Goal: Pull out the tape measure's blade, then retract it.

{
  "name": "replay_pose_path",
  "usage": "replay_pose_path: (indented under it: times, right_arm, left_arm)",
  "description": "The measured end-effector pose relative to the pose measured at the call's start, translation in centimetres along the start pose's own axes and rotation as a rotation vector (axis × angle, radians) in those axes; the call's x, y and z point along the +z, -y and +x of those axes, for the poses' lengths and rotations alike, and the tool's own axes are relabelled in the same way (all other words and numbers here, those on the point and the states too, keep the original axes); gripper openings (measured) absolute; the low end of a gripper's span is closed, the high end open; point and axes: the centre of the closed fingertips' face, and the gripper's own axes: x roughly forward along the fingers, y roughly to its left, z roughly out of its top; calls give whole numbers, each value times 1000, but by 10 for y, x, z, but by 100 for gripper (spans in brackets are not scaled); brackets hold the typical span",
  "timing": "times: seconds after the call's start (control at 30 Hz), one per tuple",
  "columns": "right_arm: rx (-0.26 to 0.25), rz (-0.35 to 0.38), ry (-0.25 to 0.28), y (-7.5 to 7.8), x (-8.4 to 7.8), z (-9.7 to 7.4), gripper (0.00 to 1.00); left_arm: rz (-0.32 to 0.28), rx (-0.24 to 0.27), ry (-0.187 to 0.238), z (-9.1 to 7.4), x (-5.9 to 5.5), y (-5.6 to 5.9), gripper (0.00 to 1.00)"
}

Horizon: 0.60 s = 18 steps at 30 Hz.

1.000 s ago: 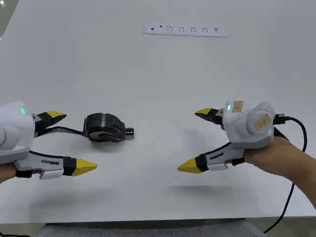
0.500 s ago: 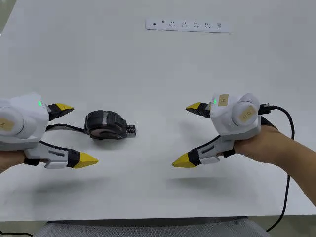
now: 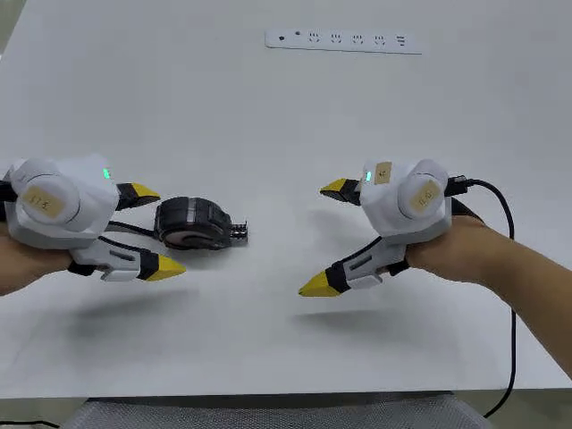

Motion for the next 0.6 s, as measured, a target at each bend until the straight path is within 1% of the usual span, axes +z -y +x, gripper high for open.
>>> replay_pose_path:
  times: [0.03,0.07,0.13,0.2,0.3,0.37,0.43,0.5,0.6]
  right_arm:
    - [1,-2,0,0,0,0,92]
    - [2,-2,1,0,1,1,92]
    - [5,-1,4,-1,2,2,92]
    - [7,-3,2,-1,2,4,92]
    - [12,-4,2,-3,2,6,91]
    - [16,-4,3,-3,3,7,91]
    - [19,-5,5,-4,4,9,91]
    - [21,-5,7,-4,5,10,91]
    - [27,-8,8,-5,6,13,91]
  left_arm:
    - [10,8,0,1,0,-2,57]
    - [7,0,-2,2,1,-1,57]
    - [8,-8,-2,3,1,-1,52]
    - [30,-13,-9,4,1,-2,47]
    - [38,-13,-3,6,4,-3,45]
    - [50,-14,4,7,6,-3,42]
    - [50,-21,4,8,7,-3,41]
    - [63,-21,2,9,7,-3,40]
    - [63,-24,2,10,8,-3,37]
